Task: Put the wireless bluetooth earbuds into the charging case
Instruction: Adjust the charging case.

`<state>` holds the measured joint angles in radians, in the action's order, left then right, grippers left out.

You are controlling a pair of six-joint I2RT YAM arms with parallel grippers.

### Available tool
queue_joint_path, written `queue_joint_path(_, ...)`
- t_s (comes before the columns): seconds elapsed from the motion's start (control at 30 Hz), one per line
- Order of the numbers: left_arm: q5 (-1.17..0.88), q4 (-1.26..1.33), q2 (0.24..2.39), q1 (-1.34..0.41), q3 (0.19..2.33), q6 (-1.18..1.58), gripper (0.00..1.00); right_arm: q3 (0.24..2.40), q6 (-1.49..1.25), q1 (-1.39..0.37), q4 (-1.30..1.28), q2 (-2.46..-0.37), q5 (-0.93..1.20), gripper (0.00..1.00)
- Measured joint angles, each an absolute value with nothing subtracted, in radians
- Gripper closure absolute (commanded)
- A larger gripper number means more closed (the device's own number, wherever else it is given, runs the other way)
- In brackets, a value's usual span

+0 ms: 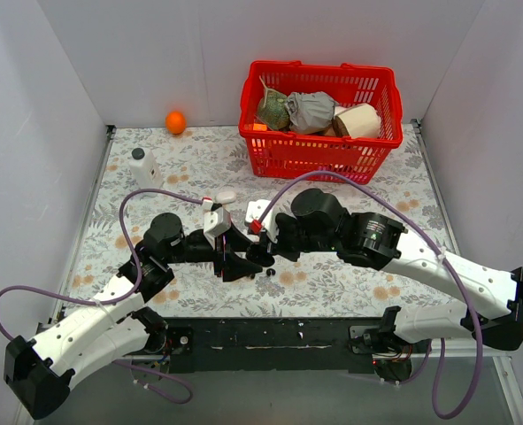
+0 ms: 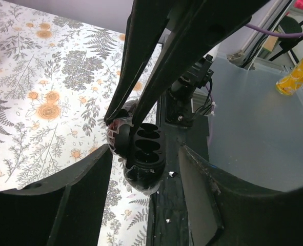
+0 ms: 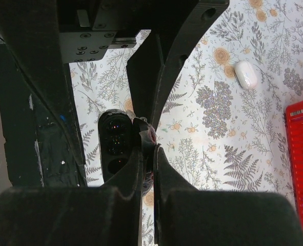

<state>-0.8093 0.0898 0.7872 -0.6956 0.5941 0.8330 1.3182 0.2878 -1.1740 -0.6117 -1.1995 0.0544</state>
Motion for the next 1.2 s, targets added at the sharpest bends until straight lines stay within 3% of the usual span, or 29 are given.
queue_joint_path(0.23,-0.821,0.081,0.788,-0.694,0.594,0.817,0.57,1.319,0.288,-1.174,-0.612,-1.212,0.052,0.99)
queue_joint_path(0.3,-0.82,0.075,0.789,-0.694,0.594,0.812,0.55,1.319,0.288,-1.175,-0.612,-1.214,0.051,0.99)
queue_joint_path(0.33,-0.82,0.074,0.789,-0.694,0.594,0.81,0.48,1.319,0.288,-1.176,-0.612,-1.215,0.051,0.99)
queue_joint_path(0.43,-0.82,0.075,0.789,-0.694,0.594,0.805,0.4,1.319,0.288,-1.176,-0.612,-1.216,0.051,0.99)
queue_joint_path(0.57,-0.819,0.075,0.79,-0.694,0.594,0.808,0.38,1.319,0.288,-1.178,-0.612,-1.218,0.051,0.99)
queue_joint_path(1.2,-0.807,0.099,0.791,-0.694,0.578,0.819,0.4,1.326,0.276,-1.179,-0.59,-1.219,0.047,0.99)
